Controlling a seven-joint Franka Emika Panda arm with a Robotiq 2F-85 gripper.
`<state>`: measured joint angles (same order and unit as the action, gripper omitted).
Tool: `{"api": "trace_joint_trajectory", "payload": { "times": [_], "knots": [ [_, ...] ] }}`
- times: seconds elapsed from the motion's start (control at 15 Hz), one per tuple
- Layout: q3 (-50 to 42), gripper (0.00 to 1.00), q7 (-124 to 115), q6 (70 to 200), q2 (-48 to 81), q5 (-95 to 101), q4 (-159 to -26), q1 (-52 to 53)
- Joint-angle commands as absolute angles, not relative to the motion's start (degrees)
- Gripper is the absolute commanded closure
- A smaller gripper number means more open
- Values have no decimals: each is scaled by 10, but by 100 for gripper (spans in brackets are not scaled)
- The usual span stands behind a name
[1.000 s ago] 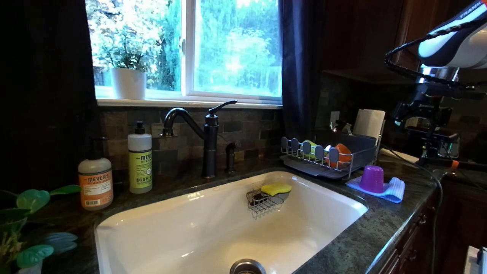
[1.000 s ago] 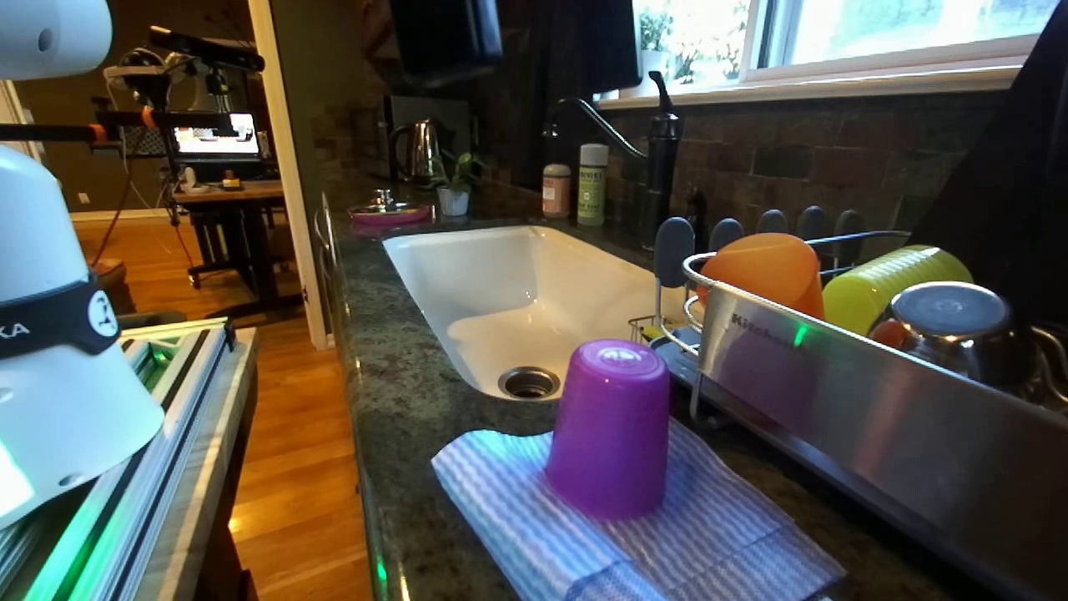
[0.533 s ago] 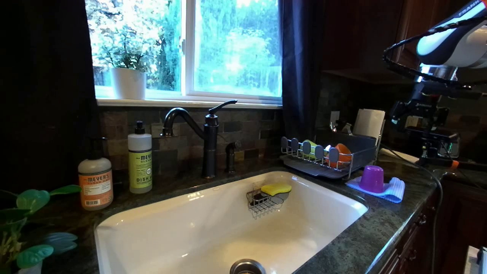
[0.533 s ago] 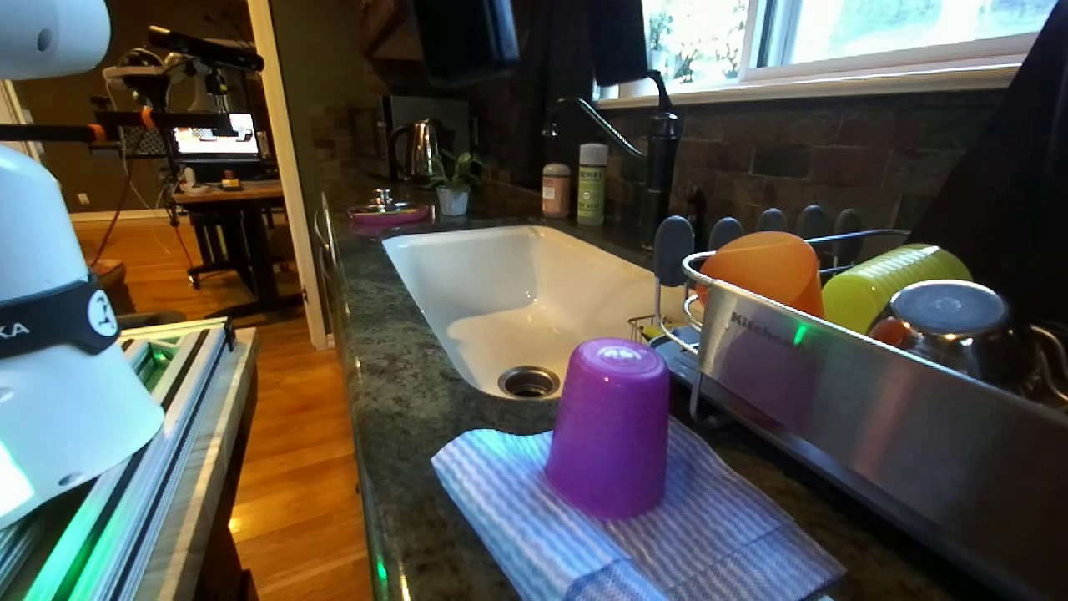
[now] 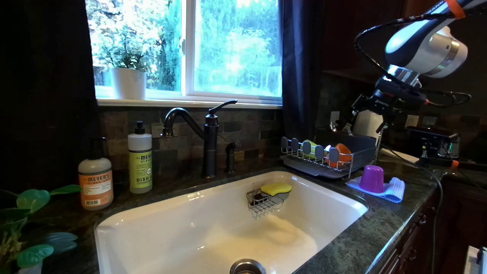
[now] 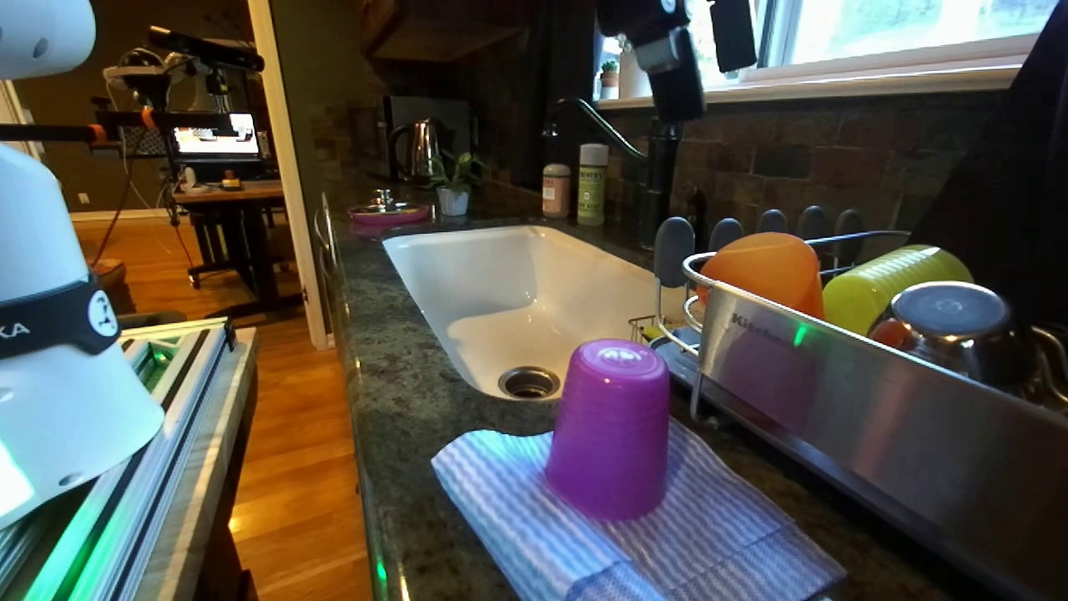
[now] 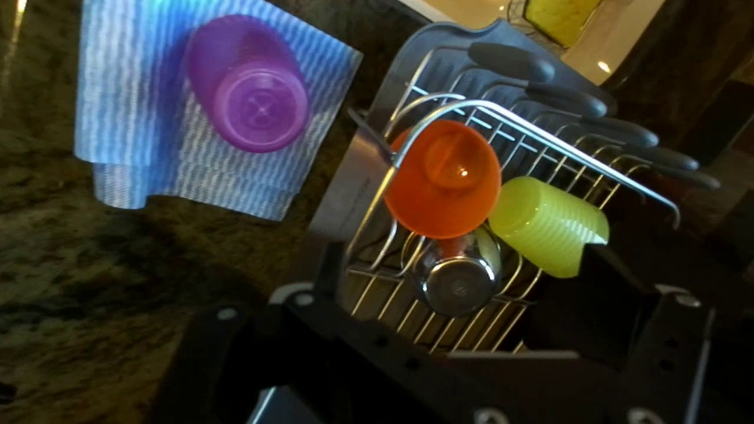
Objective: Move the orange cup from the drying rack
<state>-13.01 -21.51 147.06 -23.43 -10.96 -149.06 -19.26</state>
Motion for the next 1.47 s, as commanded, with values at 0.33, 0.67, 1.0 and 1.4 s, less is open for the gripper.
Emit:
{"api": "trace_joint_trajectory", "payload": {
  "times": [0.33, 0.67, 1.0, 1.4],
  "knots": [
    [-142, 0, -188, 1564, -90, -246, -1443, -122],
    [-137, 16, -179, 1596, -22, -298, -1401, -114],
    [-130, 58, -177, 1603, 25, -303, -1379, -119],
    [-130, 100, -195, 1599, 14, -283, -1371, -126]
  ]
}}
